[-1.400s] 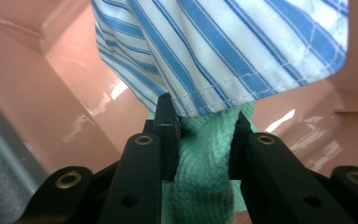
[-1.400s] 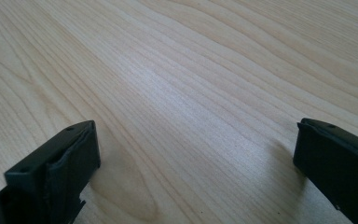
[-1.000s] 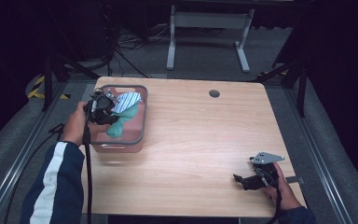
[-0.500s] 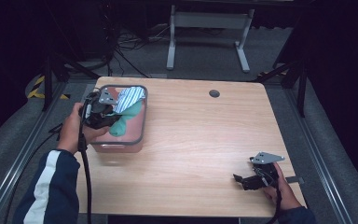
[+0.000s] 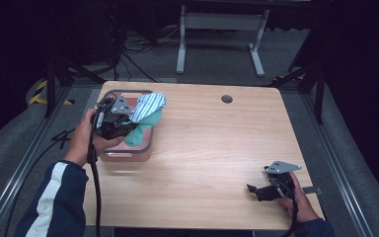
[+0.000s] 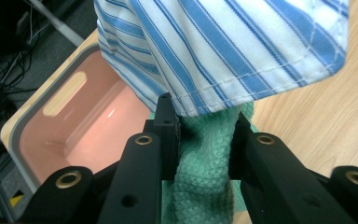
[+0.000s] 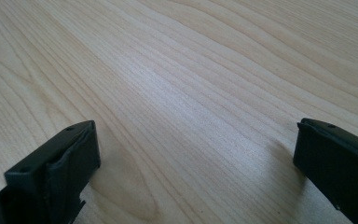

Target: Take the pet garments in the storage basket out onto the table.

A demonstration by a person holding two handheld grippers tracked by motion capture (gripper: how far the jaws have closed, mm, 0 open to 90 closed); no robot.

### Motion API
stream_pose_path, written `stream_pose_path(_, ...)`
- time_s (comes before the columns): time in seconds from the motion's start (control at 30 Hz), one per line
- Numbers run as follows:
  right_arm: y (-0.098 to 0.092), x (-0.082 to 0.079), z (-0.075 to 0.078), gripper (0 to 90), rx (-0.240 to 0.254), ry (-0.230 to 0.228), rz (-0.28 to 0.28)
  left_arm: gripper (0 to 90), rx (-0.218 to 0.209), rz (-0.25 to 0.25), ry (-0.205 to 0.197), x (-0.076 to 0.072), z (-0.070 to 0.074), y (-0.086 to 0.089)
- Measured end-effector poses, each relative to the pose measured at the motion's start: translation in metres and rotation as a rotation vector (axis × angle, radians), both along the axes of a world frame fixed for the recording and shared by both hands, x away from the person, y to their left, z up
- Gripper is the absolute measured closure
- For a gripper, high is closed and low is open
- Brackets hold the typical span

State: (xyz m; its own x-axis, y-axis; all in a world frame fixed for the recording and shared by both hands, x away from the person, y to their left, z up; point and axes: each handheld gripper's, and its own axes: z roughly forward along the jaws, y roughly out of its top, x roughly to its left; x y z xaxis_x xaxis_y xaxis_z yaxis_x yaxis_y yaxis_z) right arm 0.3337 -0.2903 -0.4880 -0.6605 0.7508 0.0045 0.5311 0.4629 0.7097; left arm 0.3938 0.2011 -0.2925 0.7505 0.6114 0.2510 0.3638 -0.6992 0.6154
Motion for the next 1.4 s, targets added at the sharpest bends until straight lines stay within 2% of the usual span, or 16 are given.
stream_pose_path(0.33, 0.000, 0.000, 0.000, 0.6, 0.000, 0.000, 0.000, 74.2, -0.005, -0.076, 0.002, -0.002, 0.002, -0.030)
stream_pose_path(0.53, 0.000, 0.000, 0.000, 0.6, 0.000, 0.000, 0.000, 74.2, -0.017, -0.123, 0.017, 0.000, -0.003, -0.052)
stream_pose_path(0.77, 0.000, 0.000, 0.000, 0.6, 0.000, 0.000, 0.000, 74.2, 0.032, -0.187, 0.041, 0.004, -0.013, -0.085)
stream_pose_path(0.93, 0.000, 0.000, 0.000, 0.6, 0.000, 0.001, 0.000, 74.2, 0.054, -0.214, 0.079, 0.009, -0.026, -0.106)
stream_pose_path(1.13, 0.000, 0.000, 0.000, 0.6, 0.003, 0.002, -0.001, 74.1, 0.074, -0.223, 0.109, 0.015, -0.044, -0.122)
stream_pose_path(1.2, 0.000, 0.000, 0.000, 0.6, 0.000, 0.000, 0.001, 74.1, 0.085, -0.231, 0.130, 0.018, -0.050, -0.127)
stream_pose_path(1.3, 0.000, 0.000, 0.000, 0.6, 0.001, 0.001, 0.000, 74.0, 0.090, -0.222, 0.163, 0.021, -0.064, -0.136)
stream_pose_path(1.37, 0.000, 0.000, 0.000, 0.6, 0.002, 0.000, 0.000, 73.9, 0.076, -0.219, 0.163, 0.022, -0.070, -0.138)
stream_pose_path(1.4, 0.000, 0.000, 0.000, 0.6, 0.002, 0.000, 0.000, 73.9, 0.075, -0.214, 0.174, 0.024, -0.077, -0.141)
